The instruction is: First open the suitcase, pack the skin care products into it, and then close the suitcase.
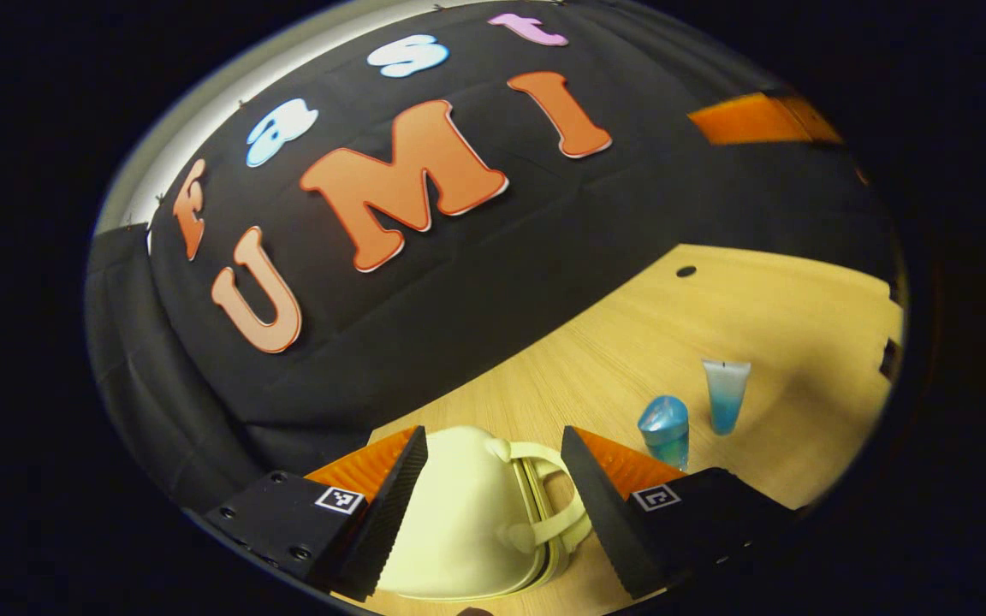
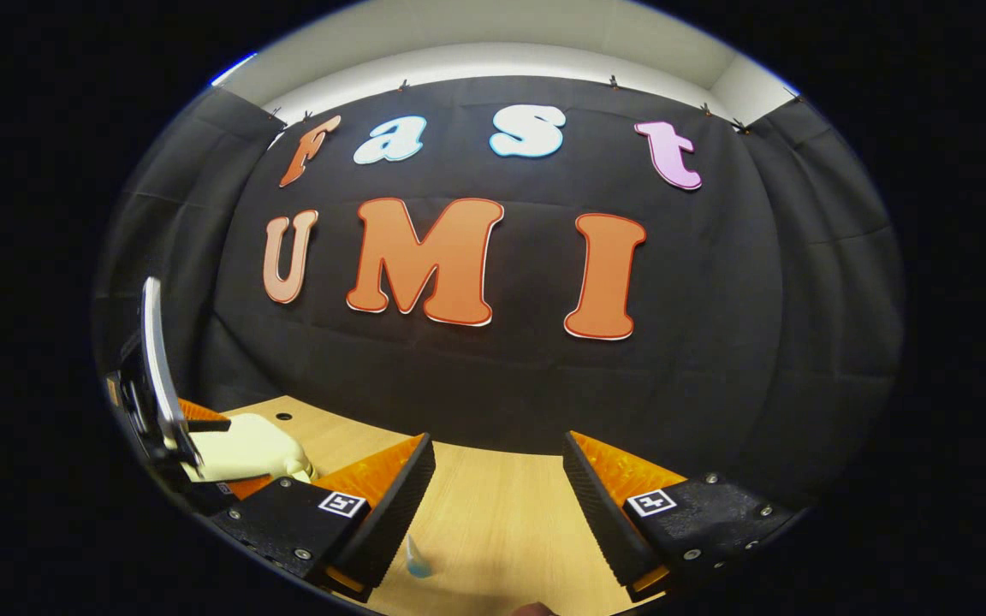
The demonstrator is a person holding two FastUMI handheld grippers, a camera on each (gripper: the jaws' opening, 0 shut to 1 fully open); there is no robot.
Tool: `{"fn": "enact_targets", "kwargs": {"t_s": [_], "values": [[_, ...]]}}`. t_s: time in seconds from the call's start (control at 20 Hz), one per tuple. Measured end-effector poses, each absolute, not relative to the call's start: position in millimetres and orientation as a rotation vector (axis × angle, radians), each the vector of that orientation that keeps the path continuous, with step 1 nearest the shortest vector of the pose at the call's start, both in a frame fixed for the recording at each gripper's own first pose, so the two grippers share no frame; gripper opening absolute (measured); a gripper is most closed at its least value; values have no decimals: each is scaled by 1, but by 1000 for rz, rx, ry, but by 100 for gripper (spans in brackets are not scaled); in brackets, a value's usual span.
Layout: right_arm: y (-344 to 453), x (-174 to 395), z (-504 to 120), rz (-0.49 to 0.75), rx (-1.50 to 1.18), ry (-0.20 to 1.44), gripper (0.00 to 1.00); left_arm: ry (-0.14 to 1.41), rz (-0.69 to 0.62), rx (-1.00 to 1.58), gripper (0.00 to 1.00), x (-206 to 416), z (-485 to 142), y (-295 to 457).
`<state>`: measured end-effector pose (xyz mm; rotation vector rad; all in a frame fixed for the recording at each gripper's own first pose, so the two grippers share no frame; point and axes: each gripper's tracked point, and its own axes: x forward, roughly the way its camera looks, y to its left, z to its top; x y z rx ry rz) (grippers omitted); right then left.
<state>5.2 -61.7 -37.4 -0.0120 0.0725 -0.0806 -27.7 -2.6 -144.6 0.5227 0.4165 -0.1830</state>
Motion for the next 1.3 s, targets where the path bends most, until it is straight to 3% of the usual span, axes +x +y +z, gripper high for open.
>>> {"fn": "enact_targets", "kwargs": {"t_s": [0.3, 0.9, 1.0, 1.1, 1.15, 1.25, 1.3], "values": [[-79, 9, -44, -101, -33, 85, 95, 453, -266, 743, 98, -42, -196, -15], [-80, 21, -56, -71, -27, 97, 95, 538, -302, 1051, 96, -47, -256, 5], [-79, 24, -56, -61, -27, 93, 95, 538, -306, 1120, 73, -40, -262, 4], [-80, 26, -57, -52, -25, 92, 95, 552, -332, 1155, 67, -37, -277, 0], [-80, 27, -58, -48, -25, 93, 95, 553, -330, 1176, 46, -36, -282, 1], [-79, 28, -59, -39, -26, 96, 95, 554, -334, 1178, 12, -38, -279, -2], [-80, 29, -59, -34, -28, 96, 95, 501, -301, 1168, 19, -24, -274, -7]]}}
